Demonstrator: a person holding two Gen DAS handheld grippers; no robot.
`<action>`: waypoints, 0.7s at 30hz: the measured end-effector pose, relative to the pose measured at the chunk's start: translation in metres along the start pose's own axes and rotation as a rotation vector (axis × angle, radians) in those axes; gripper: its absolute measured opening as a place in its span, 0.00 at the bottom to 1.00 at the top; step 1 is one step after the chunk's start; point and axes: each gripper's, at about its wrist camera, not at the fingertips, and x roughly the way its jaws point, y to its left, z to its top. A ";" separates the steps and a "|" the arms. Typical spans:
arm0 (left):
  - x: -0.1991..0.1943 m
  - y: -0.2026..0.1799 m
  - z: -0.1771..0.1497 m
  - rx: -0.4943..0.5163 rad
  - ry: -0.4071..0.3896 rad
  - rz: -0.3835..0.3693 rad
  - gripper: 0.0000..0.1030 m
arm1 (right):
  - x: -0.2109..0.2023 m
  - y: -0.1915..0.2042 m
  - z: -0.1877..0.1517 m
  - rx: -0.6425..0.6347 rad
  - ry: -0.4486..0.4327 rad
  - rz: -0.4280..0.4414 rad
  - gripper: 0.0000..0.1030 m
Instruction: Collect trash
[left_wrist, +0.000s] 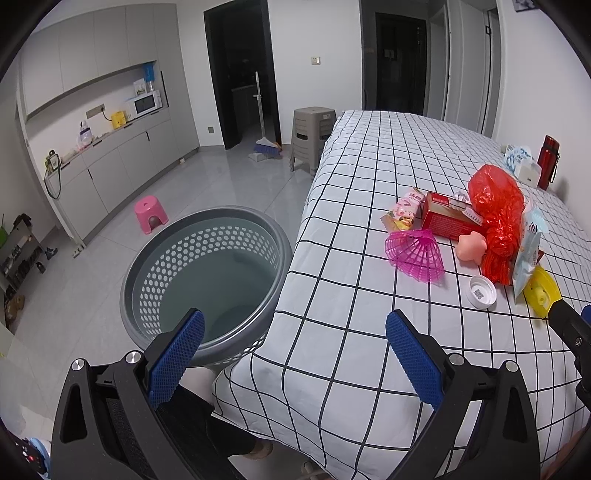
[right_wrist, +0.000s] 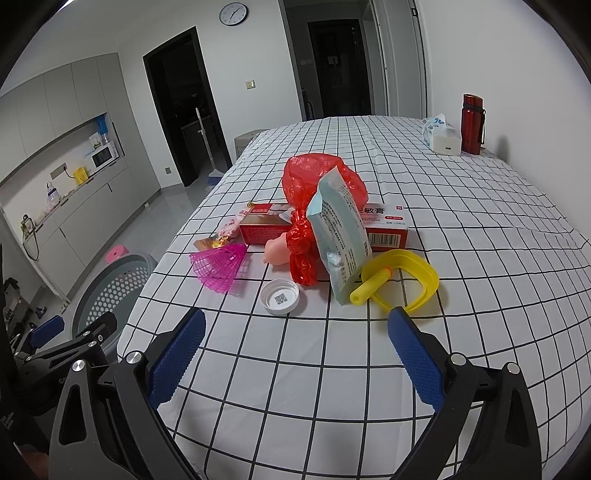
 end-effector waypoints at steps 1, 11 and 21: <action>0.000 0.000 0.000 -0.001 0.000 0.001 0.94 | 0.000 0.000 0.000 -0.001 0.000 0.001 0.92; 0.002 0.001 -0.001 0.001 0.002 0.005 0.94 | 0.003 0.002 -0.001 -0.002 0.003 0.004 0.92; 0.009 -0.003 -0.004 0.012 0.019 0.001 0.94 | 0.008 -0.007 -0.004 0.012 0.020 0.020 0.92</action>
